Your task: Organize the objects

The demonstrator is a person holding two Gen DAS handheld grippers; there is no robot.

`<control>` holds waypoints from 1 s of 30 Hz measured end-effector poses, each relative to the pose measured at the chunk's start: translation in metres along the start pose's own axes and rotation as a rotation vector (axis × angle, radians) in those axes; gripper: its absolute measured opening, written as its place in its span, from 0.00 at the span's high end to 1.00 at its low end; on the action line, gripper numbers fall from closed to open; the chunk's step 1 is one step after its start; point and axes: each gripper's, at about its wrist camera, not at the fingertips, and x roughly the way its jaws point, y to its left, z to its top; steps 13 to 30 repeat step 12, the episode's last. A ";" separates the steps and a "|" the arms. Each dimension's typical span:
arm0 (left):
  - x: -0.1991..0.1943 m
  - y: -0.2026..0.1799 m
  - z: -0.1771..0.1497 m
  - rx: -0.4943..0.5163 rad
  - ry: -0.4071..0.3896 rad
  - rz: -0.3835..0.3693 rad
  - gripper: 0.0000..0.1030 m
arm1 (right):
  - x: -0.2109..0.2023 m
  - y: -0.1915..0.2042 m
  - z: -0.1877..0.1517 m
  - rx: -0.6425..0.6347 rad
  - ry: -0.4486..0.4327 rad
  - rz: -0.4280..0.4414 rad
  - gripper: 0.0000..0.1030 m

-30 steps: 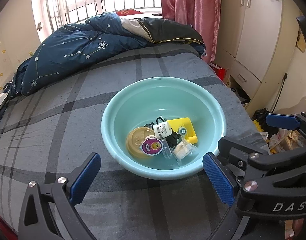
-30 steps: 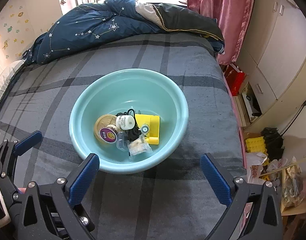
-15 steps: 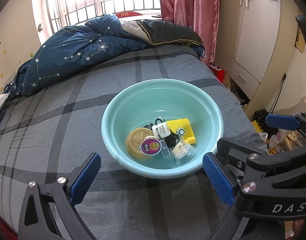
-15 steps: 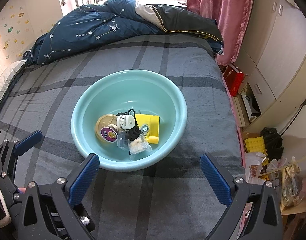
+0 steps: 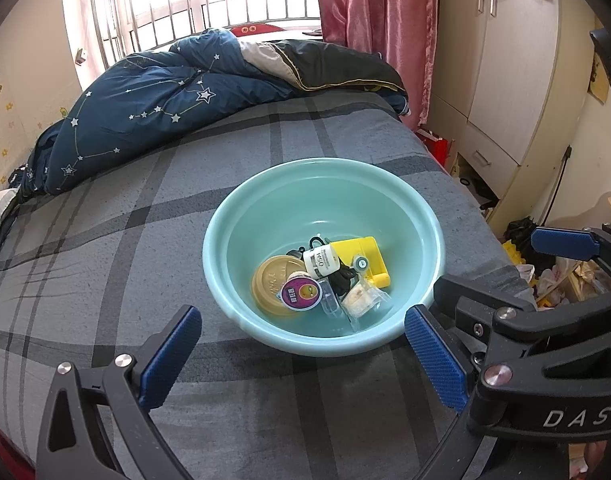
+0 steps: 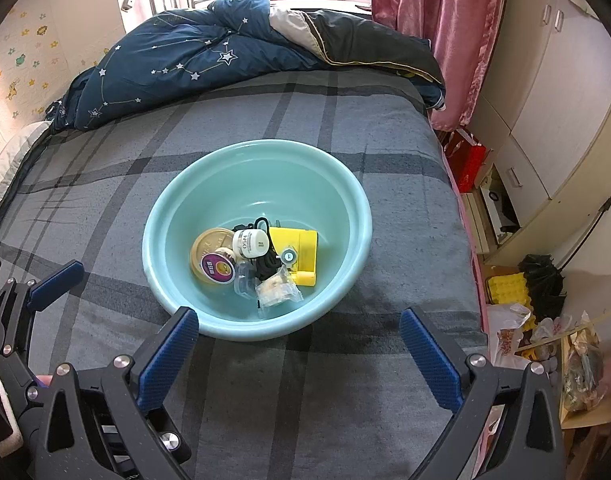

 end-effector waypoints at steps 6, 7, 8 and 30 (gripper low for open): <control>0.001 0.000 0.000 0.002 -0.001 -0.009 0.00 | 0.000 -0.001 0.000 0.003 0.006 0.003 0.00; 0.001 0.000 0.000 0.003 -0.001 -0.001 0.00 | 0.000 -0.001 0.000 0.003 0.006 0.004 0.00; 0.001 -0.001 0.000 0.006 -0.001 0.005 0.00 | 0.000 -0.001 0.001 0.004 0.007 0.004 0.00; 0.001 -0.002 -0.002 0.013 -0.010 -0.016 0.00 | 0.002 0.001 0.000 0.003 0.010 0.010 0.00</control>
